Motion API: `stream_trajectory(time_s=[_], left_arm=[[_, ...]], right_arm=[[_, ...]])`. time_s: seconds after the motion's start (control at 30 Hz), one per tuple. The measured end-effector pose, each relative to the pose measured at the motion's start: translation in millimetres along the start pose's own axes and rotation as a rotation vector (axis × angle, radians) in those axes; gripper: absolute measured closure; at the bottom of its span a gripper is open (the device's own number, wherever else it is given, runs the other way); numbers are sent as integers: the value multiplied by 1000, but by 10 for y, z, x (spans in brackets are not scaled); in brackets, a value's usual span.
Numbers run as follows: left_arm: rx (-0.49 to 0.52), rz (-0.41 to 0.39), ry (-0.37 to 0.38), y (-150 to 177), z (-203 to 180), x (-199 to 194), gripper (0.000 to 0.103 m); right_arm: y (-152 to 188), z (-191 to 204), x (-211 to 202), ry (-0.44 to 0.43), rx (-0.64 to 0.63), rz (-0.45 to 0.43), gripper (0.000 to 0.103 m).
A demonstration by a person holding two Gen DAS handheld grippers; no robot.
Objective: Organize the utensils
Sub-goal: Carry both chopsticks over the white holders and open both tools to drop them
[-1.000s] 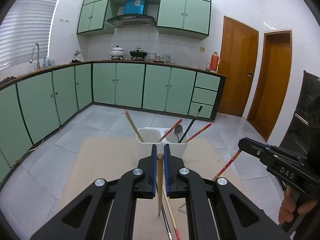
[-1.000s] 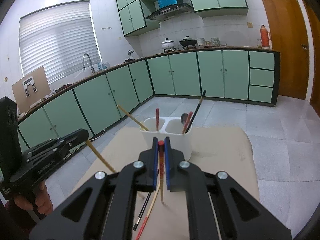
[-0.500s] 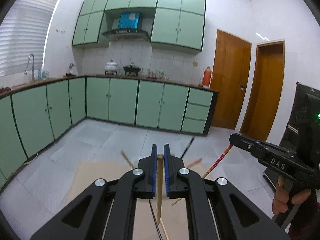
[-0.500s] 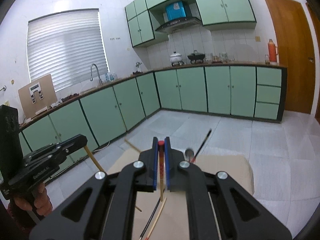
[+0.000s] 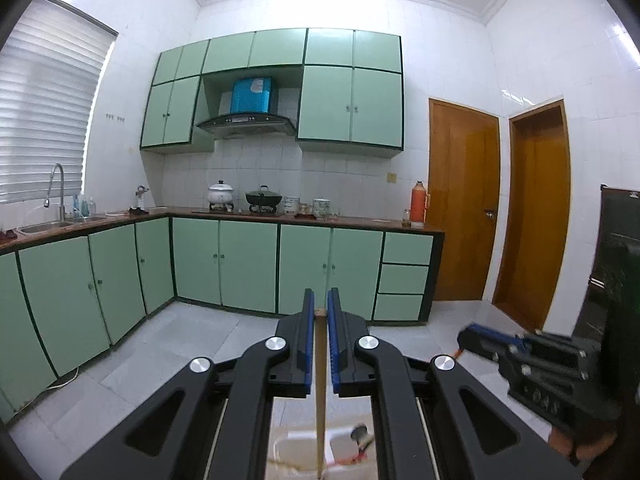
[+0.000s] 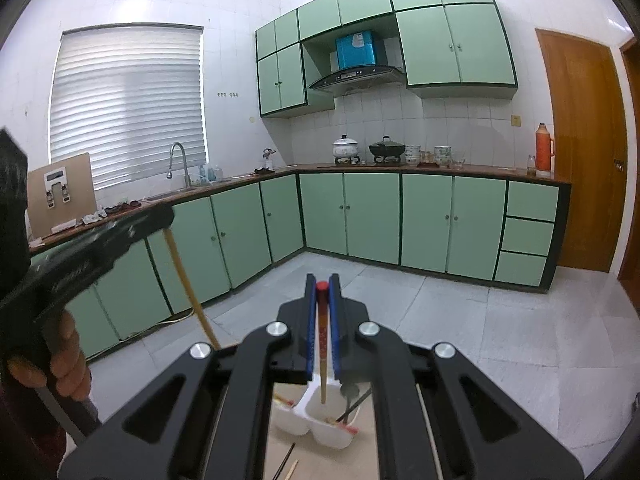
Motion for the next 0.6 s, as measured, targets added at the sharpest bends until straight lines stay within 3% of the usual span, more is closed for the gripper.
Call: stream_trajectory(time_s=[0.13,0.47,0.6], left_arm=[[-13,29,-4,115,38,337,96],[-25,221,-31,1012,224,927,96],[-34,253,-43,1216,285,938,79]], right_arm=[[161,-66,279,4,6,38,98],[818,-63,784,-17,49,184,97],[969,-66,801,-4,61,208,90]])
Point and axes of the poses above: each gripper's, at about its wrist camera, not at the fingertips, and x roughly the way its jaws point, z to its left, y to its underside, the point moved 10 cm from there along x, roughly the way its jaws point, and after that the axes turned 1 degree about -x, right-handed, at the moved point
